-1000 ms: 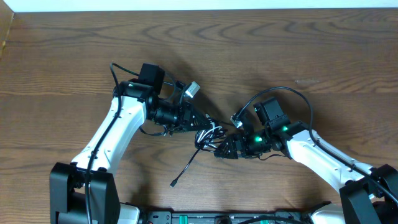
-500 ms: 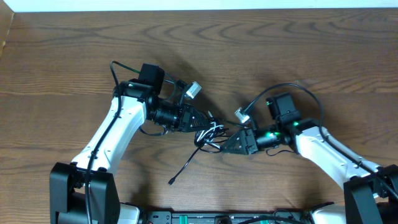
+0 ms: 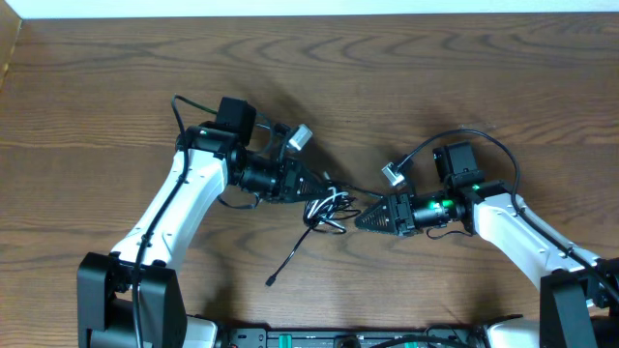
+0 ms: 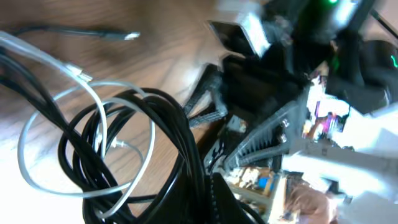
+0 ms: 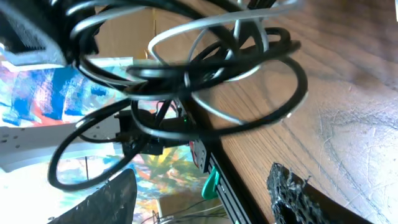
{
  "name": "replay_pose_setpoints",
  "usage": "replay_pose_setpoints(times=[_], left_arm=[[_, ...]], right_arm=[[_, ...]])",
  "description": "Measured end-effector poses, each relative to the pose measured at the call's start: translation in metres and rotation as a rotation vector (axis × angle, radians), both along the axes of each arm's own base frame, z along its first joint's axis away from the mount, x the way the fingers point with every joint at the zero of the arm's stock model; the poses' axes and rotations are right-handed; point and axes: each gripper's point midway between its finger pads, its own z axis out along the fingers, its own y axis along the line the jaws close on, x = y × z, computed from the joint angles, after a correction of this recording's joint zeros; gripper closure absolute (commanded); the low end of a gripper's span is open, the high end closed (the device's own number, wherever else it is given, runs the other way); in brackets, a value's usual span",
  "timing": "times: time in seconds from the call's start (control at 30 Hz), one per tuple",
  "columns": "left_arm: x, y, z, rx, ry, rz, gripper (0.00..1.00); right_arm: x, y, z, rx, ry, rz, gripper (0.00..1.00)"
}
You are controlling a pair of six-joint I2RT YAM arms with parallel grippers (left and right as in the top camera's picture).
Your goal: Untangle cables
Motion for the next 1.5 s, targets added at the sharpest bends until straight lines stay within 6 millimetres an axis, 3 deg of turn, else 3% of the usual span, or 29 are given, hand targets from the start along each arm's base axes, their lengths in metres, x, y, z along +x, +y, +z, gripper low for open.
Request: replay_pose_setpoints(times=[0.27,0.4,0.63,0.87,1.0,1.1,1.33,1.5], left_arm=[[0.01,0.033,-0.043,0.364,0.445,0.431,0.92],[0.008,0.055,-0.06,0.524,0.612,0.655,0.93],[0.011,0.074,-0.071,0.627,0.693,0.851,0.92],[0.014,0.08,-0.074,0.648,0.764,0.978,0.92],[0.022,0.08,-0.074,0.626,0.768,1.027,0.92],[0.027,0.08,-0.075,0.622,0.747,1.042,0.87],[0.049,0.074,-0.073,0.605,0.539,0.973,0.63],[0.049,0.067,-0.07,0.63,0.395,0.831,0.55]], right_arm=[[-0.003,-0.001,-0.002,-0.015,0.024,-0.002,0.36],[-0.009,-0.008,-0.017,-0.107,0.071,-0.02,0.34],[-0.01,-0.017,-0.033,-0.206,0.079,-0.039,0.32],[-0.019,-0.011,-0.038,-0.229,0.06,0.005,0.33],[-0.029,-0.006,-0.039,-0.235,0.05,0.052,0.34],[-0.038,-0.007,-0.043,-0.27,0.064,0.075,0.34],[-0.048,-0.03,-0.067,-0.463,0.111,0.064,0.3],[-0.056,-0.052,-0.083,-0.626,0.172,0.034,0.26]])
